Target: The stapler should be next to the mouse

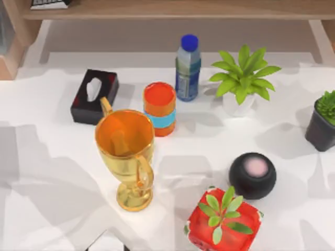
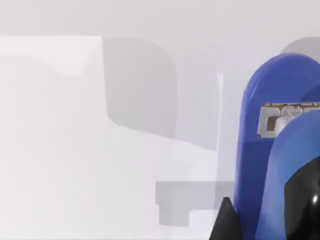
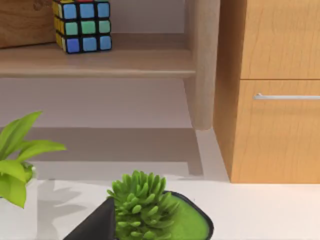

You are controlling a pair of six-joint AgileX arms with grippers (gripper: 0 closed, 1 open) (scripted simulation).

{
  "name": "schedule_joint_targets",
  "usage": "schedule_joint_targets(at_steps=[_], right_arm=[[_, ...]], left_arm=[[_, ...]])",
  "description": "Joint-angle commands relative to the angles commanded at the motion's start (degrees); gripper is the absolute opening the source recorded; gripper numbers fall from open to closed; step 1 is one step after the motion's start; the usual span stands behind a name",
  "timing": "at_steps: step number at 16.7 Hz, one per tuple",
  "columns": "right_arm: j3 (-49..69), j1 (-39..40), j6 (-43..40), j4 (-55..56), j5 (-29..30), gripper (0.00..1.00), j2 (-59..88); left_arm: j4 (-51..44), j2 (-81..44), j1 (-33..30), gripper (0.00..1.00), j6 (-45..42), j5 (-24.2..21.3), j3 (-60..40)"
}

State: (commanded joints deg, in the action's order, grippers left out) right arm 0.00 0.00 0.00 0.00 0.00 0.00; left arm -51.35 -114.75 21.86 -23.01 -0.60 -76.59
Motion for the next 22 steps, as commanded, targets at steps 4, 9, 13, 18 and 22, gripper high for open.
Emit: schedule_joint_targets(at_steps=[4, 9, 13, 18, 22], right_arm=[[0.0, 0.0, 0.0, 0.0, 0.0, 1.0, 0.0], [0.0, 0.0, 0.0, 0.0, 0.0, 1.0, 0.0], [0.0, 0.0, 0.0, 0.0, 0.0, 1.0, 0.0], [0.0, 0.0, 0.0, 0.0, 0.0, 1.0, 0.0], [0.0, 0.0, 0.0, 0.0, 0.0, 1.0, 0.0]], left_arm=[[0.3, -0.5, 0.0, 0.0, 0.0, -0.1, 0.5], [0.3, -0.5, 0.0, 0.3, 0.0, -0.1, 0.5], [0.3, -0.5, 0.0, 0.6, 0.0, -0.1, 0.5], [0.3, -0.5, 0.0, 0.98, 0.0, -0.1, 0.5], [0.3, -0.5, 0.0, 1.0, 0.0, -0.1, 0.5]])
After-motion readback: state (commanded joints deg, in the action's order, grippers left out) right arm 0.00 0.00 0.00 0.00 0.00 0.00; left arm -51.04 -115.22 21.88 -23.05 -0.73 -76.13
